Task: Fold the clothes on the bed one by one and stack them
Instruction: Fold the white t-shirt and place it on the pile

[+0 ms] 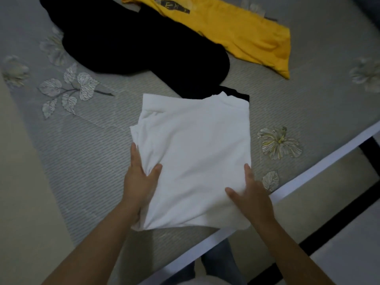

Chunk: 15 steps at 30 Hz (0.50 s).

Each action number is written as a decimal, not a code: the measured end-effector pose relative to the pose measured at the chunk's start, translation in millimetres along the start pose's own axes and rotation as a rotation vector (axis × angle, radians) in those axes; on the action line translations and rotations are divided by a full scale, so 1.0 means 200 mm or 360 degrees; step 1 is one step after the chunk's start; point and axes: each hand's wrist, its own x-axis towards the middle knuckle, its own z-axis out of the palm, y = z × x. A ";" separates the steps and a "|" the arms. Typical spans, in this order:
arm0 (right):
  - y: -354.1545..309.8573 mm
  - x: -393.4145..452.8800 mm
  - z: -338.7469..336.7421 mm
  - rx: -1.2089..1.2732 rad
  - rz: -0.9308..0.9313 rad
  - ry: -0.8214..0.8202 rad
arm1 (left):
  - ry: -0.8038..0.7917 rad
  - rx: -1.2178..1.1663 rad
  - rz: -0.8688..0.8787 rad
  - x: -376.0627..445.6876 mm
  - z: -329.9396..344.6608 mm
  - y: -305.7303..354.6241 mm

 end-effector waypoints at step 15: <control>-0.05 0.19 -0.11 0.0376 -0.0001 -0.0036 | 0.0011 0.0031 0.0107 -0.08 0.03 0.15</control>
